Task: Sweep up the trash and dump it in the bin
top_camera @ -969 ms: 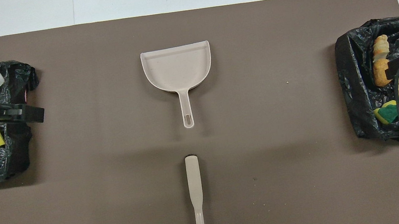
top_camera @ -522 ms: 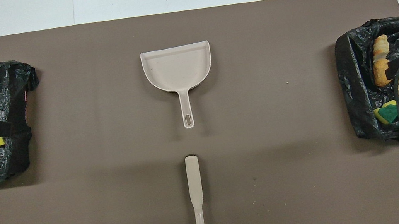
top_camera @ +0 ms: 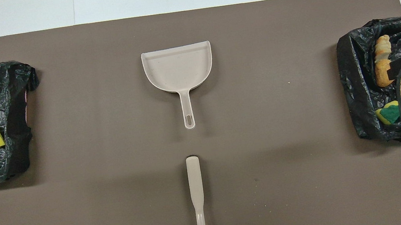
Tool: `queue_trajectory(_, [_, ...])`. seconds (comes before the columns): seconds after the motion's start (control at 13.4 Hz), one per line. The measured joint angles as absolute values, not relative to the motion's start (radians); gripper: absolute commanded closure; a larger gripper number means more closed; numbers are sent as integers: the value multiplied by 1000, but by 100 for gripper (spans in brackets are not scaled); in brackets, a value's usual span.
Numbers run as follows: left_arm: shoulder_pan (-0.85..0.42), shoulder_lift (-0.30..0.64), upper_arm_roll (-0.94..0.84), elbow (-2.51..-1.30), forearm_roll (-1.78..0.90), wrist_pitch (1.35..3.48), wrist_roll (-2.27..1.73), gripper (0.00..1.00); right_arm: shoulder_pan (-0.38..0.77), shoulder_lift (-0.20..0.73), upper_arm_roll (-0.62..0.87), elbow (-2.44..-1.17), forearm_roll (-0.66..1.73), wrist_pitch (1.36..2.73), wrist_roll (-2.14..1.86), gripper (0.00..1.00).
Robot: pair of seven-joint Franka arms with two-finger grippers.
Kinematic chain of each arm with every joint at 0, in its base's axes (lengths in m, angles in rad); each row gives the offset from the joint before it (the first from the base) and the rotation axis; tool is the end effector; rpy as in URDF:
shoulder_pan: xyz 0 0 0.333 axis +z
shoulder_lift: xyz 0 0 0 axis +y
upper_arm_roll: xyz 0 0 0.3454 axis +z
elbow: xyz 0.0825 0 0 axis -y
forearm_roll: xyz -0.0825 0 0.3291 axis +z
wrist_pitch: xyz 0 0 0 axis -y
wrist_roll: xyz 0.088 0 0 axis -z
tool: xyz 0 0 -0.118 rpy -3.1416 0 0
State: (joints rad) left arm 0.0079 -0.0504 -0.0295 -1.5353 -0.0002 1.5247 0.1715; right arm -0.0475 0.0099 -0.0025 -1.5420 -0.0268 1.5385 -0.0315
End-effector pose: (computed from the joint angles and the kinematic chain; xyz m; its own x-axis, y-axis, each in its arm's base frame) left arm 0.4783 -0.0109 0.6781 0.9806 -0.1919 0.0390 -0.1917 -0.9814 -0.0080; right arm 0.4990 -0.0282 0.6471 0.9997 -0.0194 -0.0142 -0.0190 -0.9995 0.0264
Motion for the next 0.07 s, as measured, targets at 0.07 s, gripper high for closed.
queue_trajectory(0.07, [8,-48,-29,-1532,0,1525,171,0,-48,10,-2,-1542,-27,1539,-32,0])
